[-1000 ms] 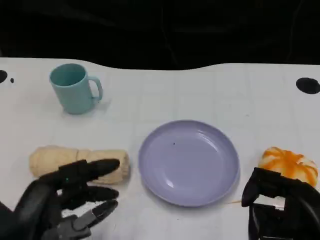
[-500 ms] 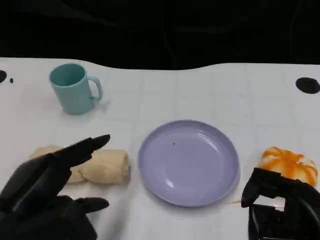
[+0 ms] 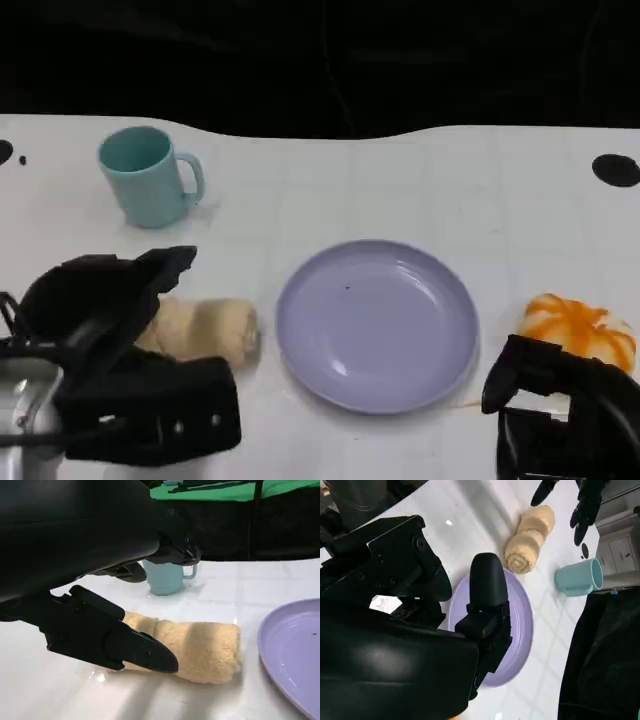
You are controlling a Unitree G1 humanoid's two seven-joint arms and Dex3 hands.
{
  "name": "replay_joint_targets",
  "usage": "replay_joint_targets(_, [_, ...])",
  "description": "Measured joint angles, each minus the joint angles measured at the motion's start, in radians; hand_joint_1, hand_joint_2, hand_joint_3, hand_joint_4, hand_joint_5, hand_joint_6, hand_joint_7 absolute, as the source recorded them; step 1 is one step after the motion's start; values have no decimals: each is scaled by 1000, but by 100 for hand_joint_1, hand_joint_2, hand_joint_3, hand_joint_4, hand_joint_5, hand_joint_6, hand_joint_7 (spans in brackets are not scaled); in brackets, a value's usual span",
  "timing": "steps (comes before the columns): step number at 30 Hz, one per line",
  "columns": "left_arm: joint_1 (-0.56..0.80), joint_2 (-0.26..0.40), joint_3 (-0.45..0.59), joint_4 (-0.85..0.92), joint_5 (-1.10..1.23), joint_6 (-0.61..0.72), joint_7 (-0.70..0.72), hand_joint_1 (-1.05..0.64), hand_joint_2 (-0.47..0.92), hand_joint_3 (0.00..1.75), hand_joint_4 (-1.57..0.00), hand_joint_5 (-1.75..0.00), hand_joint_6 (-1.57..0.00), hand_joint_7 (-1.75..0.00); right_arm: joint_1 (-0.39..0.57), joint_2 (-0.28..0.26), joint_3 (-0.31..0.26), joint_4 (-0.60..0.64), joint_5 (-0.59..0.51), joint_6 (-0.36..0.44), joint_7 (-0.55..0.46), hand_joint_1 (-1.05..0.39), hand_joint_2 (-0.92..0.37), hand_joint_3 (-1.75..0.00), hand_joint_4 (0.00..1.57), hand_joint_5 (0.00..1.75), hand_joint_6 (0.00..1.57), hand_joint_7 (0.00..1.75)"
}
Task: Grasp the towel on the left side of the plate with the left hand and place it into the plate.
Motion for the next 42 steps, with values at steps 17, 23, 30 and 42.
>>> replay_joint_targets(17, [-235, -77, -147, 482, -9, -33, 13, -35, 92, 6, -73, -28, -53, -8, 5, 0, 0, -21, 2, 19, -11, 3, -55, -143, 81, 175, 59, 175])
replay_joint_targets(23, [-274, -93, -148, 645, -72, -128, 160, -23, 92, 26, -79, -131, -114, -18, 5, 1, 0, -23, 3, 22, -12, 4, -55, -143, 81, 175, 60, 175])
replay_joint_targets(30, [-274, -90, -159, 730, -80, -231, 320, -21, 90, 43, -82, -174, -65, -163, 5, 1, -1, -24, 12, 28, -14, 4, -55, -143, 81, 175, 60, 175])
replay_joint_targets(42, [-210, -66, -130, 729, -90, -408, 631, -22, 83, 43, -81, -175, -55, -175, 5, 2, -1, -23, 17, 27, -12, 3, -55, -143, 81, 175, 59, 175])
